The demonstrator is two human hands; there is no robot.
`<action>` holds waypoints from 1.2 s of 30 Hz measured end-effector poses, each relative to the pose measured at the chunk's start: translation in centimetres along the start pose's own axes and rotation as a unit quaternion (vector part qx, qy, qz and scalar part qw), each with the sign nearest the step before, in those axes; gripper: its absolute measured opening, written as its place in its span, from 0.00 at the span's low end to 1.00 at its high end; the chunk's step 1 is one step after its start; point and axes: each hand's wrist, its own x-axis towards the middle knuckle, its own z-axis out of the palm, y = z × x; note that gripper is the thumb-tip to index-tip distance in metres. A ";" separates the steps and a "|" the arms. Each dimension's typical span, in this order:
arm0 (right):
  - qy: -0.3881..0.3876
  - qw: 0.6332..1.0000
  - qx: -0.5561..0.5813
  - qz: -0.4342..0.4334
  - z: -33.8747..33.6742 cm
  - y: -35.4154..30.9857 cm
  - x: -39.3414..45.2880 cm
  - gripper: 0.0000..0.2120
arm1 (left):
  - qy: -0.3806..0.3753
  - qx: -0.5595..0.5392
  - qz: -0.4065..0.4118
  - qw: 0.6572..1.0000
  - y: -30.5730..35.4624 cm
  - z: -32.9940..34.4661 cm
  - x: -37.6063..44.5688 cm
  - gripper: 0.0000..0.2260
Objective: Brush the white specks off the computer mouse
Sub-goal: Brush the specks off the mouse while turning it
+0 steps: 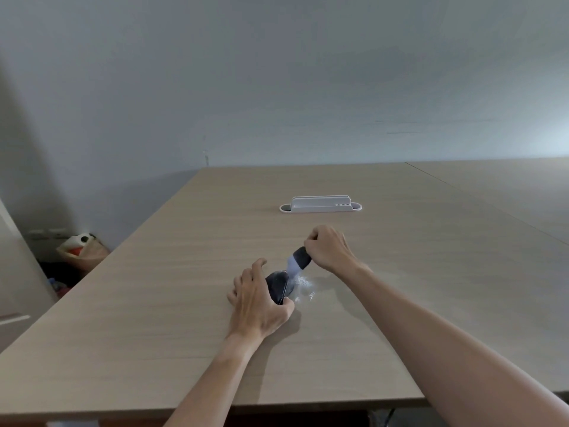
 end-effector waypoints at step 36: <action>0.023 0.999 0.009 -0.026 0.8 0.3 -0.6 0.07 | -0.018 -0.010 -0.002 1.000 -0.3 0.3 0.1 0.32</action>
